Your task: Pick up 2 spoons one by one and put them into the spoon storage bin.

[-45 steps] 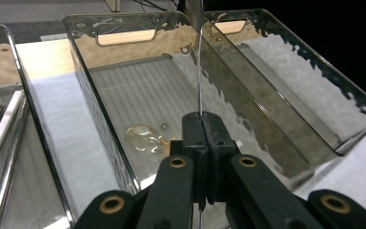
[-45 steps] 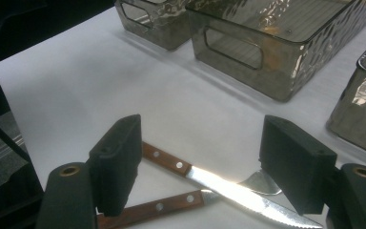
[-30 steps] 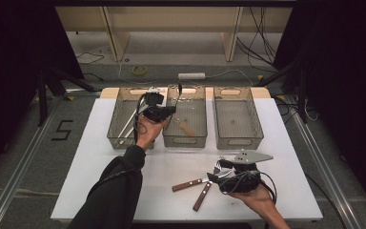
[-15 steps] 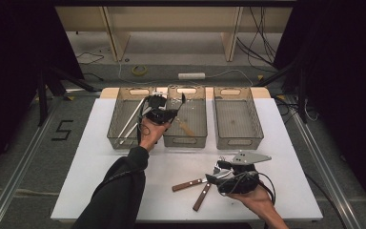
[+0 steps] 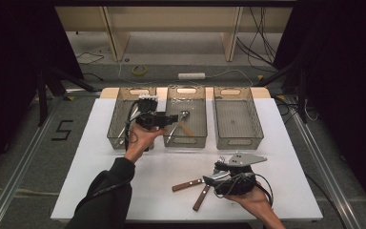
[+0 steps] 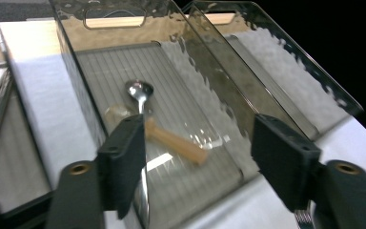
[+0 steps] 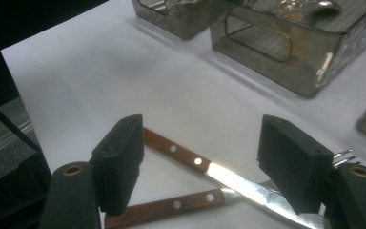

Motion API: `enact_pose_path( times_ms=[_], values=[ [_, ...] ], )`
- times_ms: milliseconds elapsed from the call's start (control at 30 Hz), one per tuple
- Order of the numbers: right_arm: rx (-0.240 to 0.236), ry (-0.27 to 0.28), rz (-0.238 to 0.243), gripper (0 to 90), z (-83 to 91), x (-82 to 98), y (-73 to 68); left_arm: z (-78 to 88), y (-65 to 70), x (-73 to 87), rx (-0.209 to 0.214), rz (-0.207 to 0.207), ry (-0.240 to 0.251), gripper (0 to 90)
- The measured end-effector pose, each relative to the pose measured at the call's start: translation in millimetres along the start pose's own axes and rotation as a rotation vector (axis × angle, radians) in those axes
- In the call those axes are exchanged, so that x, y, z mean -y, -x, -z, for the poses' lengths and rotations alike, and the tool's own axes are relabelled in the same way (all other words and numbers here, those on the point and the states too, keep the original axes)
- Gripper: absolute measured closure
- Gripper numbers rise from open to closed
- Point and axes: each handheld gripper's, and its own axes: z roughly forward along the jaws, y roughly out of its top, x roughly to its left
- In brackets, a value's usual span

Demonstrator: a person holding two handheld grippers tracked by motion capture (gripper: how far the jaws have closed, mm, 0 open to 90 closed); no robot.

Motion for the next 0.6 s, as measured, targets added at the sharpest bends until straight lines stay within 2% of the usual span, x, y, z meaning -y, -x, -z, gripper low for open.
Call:
enact_pose_path(
  times_ms=[133, 233, 333, 533, 600],
  values=[
    [-0.022, -0.029, 0.021, 37.2, -7.8, 0.7, -7.0, 25.5, 1.8, 15.7, 0.038, -0.011, 0.036, 27.7],
    [-0.035, -0.057, 0.029, 39.9, -14.8, 1.7, -11.1, 41.1, 3.7, 28.5, 0.05, -0.03, 0.057, 25.2],
    [-0.032, -0.075, 0.034, 42.3, -21.8, 1.3, -14.0, 51.9, 5.9, 39.7, 0.075, -0.041, 0.087, 23.3],
    [-0.021, -0.1, 0.038, 51.7, -34.5, -1.5, -17.3, 68.9, 9.1, 62.8, 0.088, -0.076, 0.128, 21.5],
    [-0.019, -0.103, 0.038, 55.3, -38.4, -3.2, -17.6, 71.8, 9.4, 70.0, 0.085, -0.091, 0.127, 20.9]
  ],
)
